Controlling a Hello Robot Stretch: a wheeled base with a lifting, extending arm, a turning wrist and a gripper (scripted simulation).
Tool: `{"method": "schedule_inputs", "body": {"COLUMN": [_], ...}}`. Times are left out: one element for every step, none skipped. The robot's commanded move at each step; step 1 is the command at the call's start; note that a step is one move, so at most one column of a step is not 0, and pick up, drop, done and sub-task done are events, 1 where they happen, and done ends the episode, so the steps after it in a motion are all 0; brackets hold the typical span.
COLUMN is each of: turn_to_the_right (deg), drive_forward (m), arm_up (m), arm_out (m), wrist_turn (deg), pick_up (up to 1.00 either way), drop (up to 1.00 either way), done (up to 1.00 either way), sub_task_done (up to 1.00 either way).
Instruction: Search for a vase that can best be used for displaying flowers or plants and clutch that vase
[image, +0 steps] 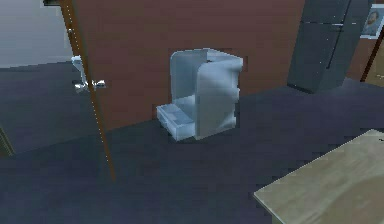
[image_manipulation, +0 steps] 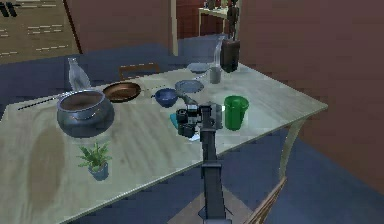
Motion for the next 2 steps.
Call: {"method": "schedule_inputs", "body": {"turn_to_the_right": [0.0,0.0], "drive_forward": [0.00,0.00], "arm_up": [0.10,0.00], "arm_out": [0.00,0.00], "wrist_turn": [0.0,0.0], "pick_up": [0.00,0.00], "drop": [0.00,0.00], "done": [0.00,1.00], "sub_task_done": [0.00,0.00]}}
